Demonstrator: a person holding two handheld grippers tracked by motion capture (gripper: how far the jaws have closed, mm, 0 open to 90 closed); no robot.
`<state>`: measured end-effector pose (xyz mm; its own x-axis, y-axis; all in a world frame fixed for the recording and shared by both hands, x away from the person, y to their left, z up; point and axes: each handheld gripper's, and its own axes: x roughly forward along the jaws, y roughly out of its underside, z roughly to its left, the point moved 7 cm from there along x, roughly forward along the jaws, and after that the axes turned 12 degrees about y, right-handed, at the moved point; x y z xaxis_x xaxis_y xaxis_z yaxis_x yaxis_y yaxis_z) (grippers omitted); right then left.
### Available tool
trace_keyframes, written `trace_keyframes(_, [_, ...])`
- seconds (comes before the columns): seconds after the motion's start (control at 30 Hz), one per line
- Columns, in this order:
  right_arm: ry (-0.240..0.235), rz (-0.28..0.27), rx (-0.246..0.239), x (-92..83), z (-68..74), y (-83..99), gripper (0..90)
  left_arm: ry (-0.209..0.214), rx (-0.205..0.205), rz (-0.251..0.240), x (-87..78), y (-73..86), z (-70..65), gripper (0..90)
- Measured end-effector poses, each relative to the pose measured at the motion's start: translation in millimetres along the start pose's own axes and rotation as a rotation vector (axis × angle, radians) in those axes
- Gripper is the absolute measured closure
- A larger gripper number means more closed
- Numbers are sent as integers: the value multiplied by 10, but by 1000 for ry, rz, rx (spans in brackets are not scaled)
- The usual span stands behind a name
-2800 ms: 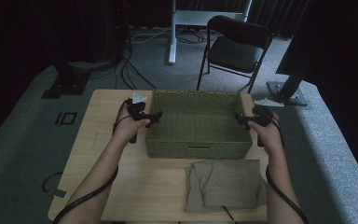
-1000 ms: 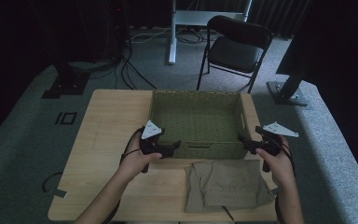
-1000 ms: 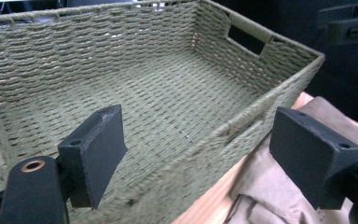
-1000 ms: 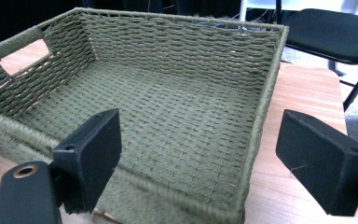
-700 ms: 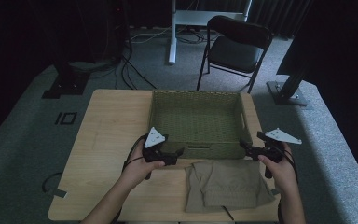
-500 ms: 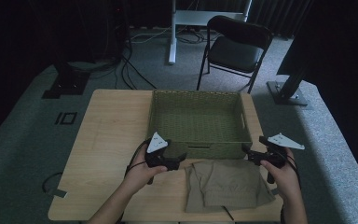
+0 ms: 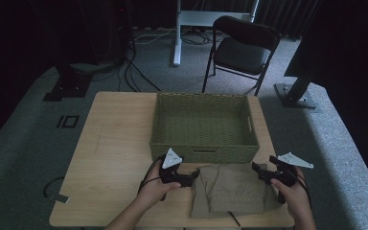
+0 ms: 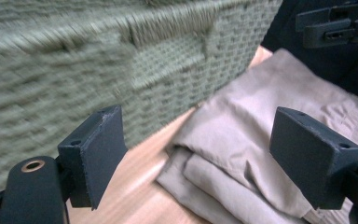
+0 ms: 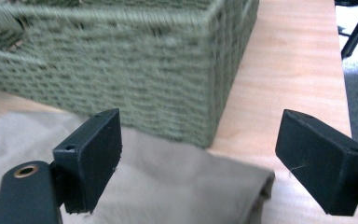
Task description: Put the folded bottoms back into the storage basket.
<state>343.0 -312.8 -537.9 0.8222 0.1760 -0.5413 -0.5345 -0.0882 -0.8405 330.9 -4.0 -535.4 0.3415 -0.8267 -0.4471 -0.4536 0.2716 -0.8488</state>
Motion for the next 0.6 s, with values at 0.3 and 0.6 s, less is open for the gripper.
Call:
trace_keyframes(0.3, [13, 54, -4, 71, -33, 242, 140, 18, -30, 68, 225, 249, -66, 187])
trace_keyframes(0.6, [24, 101, 3, 112, -59, 420, 140, -5, -72, 115, 397, 417, -69, 188])
